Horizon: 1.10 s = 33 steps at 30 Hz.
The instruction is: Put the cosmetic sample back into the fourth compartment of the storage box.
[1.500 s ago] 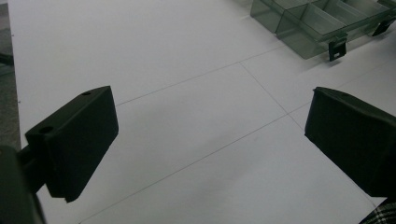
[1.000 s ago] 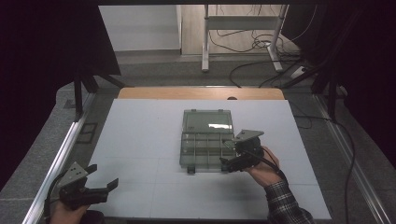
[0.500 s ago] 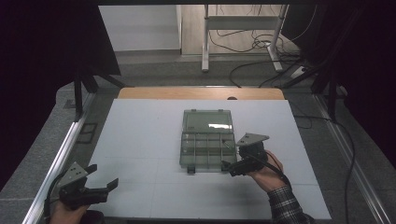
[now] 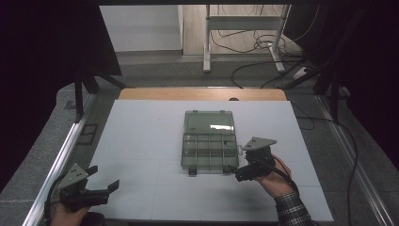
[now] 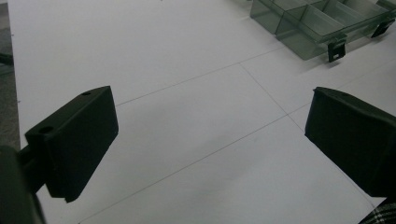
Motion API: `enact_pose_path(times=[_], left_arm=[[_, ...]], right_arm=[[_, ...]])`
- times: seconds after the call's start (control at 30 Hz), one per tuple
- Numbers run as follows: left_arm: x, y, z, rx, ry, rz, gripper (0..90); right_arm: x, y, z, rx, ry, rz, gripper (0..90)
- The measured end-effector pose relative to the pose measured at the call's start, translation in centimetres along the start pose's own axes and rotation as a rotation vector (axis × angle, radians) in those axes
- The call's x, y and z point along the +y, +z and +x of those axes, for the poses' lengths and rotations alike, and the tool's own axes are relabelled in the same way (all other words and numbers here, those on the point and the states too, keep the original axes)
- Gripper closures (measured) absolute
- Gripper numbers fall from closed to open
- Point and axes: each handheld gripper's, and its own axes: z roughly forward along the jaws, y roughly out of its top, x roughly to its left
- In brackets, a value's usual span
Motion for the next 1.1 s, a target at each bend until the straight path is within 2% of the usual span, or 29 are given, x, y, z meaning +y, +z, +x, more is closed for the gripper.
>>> enact_pose_path(times=[0.53,0.9,1.1], left_arm=[[0.0,0.0,0.0,-0.002,-0.004,-0.002,2.9],[0.0,0.0,0.0,-0.002,-0.002,-0.001,2.9],[0.0,0.0,0.0,-0.002,-0.002,-0.001,2.9]], right_arm=[[-1.4,-1.3,-0.1,-0.026,0.009,-0.007,0.3],[-2.4,-2.5,-0.4,-0.03,0.044,-0.02,0.3],[-3.1,-3.2,-0.7,-0.037,0.078,-0.051,0.0]])
